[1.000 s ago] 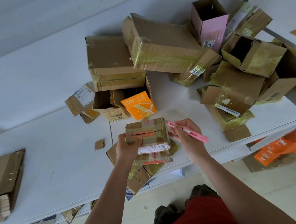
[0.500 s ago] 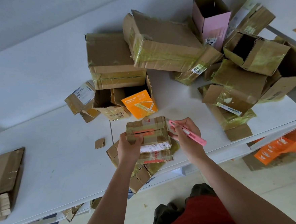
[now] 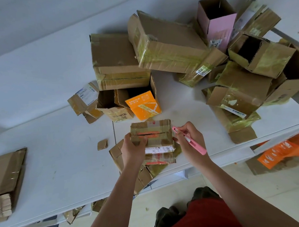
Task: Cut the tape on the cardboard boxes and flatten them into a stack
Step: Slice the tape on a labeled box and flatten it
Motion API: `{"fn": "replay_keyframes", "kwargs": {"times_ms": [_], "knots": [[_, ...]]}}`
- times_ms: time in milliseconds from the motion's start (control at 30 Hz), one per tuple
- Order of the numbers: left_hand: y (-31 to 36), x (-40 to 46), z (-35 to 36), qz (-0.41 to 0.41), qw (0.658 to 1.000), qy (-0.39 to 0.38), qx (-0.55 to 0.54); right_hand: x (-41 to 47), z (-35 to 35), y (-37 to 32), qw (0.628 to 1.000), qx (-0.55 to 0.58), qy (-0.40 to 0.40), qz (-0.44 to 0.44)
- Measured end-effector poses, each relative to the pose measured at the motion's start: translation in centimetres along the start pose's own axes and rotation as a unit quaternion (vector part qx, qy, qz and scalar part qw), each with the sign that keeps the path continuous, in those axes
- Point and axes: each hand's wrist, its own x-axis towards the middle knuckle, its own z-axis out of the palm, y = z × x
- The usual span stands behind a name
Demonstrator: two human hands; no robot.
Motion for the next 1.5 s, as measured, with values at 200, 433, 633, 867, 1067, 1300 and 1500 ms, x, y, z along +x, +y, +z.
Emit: {"fn": "replay_keyframes", "kwargs": {"times_ms": [200,433,633,867,1067,1300,1500], "knots": [[0.2,0.2,-0.1,0.009,1.0,0.005,0.025,-1.3,0.2,0.5,1.0,-0.026,0.007,-0.011],[0.5,0.3,-0.3,0.021,0.999,0.004,0.033,-2.5,0.2,0.8,1.0,0.0,0.006,-0.009],[0.4,0.6,-0.3,0.032,0.999,0.005,0.041,-3.2,0.2,0.3,1.0,0.002,0.01,-0.012],[0.3,1.1,-0.2,0.034,0.998,0.01,0.053,-4.1,-0.3,-0.1,1.0,-0.004,-0.002,-0.006],[0.3,1.1,-0.2,0.032,0.998,0.013,0.049,-3.4,-1.2,-1.0,0.999,0.028,0.012,0.04],[0.2,1.0,-0.2,0.033,0.998,0.012,0.044,-2.9,-0.3,-0.5,0.998,0.013,0.005,0.061],[0.2,0.8,-0.3,0.03,0.999,0.007,0.032,-3.9,-0.5,-0.8,0.998,0.015,-0.012,0.055]]}}
